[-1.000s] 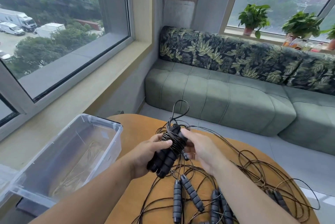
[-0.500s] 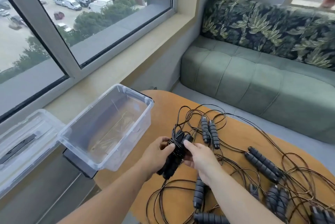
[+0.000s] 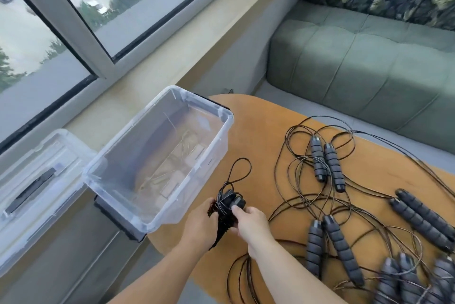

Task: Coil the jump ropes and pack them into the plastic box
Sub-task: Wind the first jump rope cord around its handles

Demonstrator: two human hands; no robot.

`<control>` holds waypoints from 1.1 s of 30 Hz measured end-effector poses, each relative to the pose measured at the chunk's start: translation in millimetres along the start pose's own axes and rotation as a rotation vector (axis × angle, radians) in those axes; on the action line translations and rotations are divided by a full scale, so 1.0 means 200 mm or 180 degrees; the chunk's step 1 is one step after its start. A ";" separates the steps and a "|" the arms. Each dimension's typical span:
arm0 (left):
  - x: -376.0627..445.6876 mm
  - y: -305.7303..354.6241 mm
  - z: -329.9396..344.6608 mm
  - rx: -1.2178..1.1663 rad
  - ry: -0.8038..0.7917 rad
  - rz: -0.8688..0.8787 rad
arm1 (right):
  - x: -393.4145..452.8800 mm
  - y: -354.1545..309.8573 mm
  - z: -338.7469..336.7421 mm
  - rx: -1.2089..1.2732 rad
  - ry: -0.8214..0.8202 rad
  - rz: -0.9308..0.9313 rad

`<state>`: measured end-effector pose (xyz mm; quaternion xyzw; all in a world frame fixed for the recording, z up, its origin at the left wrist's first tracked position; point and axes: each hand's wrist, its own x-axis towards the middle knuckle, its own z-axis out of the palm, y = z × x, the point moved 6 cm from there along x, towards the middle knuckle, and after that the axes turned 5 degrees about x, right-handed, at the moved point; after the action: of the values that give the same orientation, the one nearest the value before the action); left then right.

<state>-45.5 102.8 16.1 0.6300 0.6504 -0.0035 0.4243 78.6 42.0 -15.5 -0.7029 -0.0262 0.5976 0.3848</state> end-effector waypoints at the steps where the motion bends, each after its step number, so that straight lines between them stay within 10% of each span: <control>1: 0.02 -0.02 0.00 0.0020 -0.0026 -0.0052 | 0.03 0.00 0.03 0.0022 -0.0008 0.0016; 33: 0.12 -0.05 -0.03 0.1021 0.0595 0.0450 | 0.19 -0.01 0.13 -0.0474 0.0234 0.0034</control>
<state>-53.7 123.8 1.0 0.7313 0.6321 -0.0188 0.2554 68.4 76.2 -44.8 -0.7512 -0.0526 0.5698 0.3290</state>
